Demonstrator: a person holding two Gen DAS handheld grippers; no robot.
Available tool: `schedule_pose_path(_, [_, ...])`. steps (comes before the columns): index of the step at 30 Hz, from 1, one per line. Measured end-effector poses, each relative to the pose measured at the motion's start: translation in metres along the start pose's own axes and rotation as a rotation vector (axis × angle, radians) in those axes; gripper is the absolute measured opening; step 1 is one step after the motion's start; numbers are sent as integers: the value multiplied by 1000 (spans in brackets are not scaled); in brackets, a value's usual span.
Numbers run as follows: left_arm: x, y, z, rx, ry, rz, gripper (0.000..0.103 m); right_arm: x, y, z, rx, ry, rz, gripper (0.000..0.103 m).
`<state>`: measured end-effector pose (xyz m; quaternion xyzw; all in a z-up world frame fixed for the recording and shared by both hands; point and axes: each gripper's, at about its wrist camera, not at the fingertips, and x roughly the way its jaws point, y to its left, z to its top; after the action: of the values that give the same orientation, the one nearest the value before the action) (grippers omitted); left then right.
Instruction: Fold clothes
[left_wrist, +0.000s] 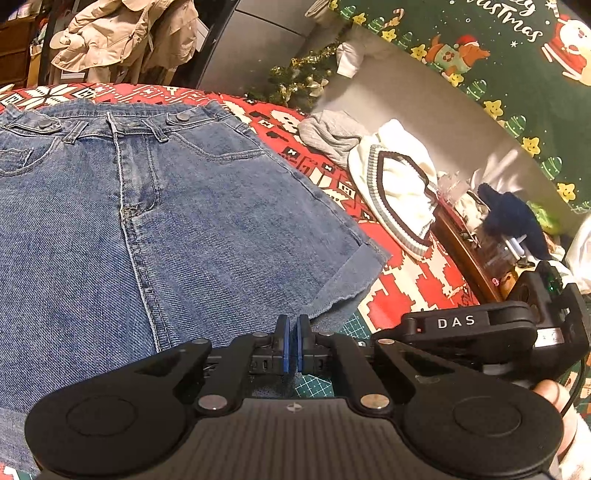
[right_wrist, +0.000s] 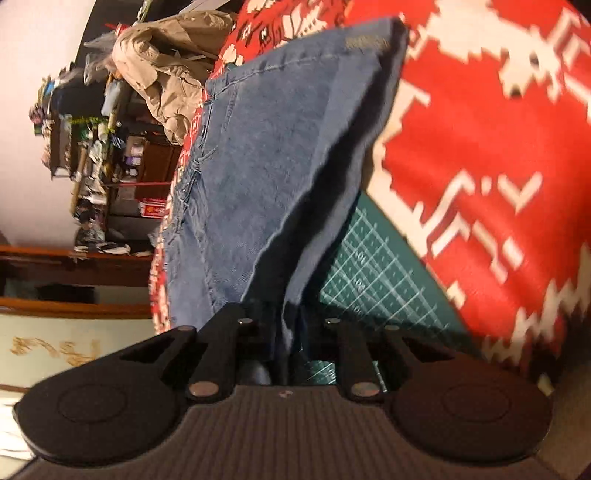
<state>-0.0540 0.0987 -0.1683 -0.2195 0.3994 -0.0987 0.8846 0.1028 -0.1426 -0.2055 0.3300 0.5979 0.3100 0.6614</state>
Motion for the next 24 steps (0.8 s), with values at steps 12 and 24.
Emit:
schedule_pose_path(12, [-6, -11, -4, 46, 19, -48, 5, 11, 33, -15, -133, -71, -82, 3])
schedule_pose_path(24, [-8, -7, -29, 128, 78, 35, 8, 12, 33, -23, -158, -60, -112, 2])
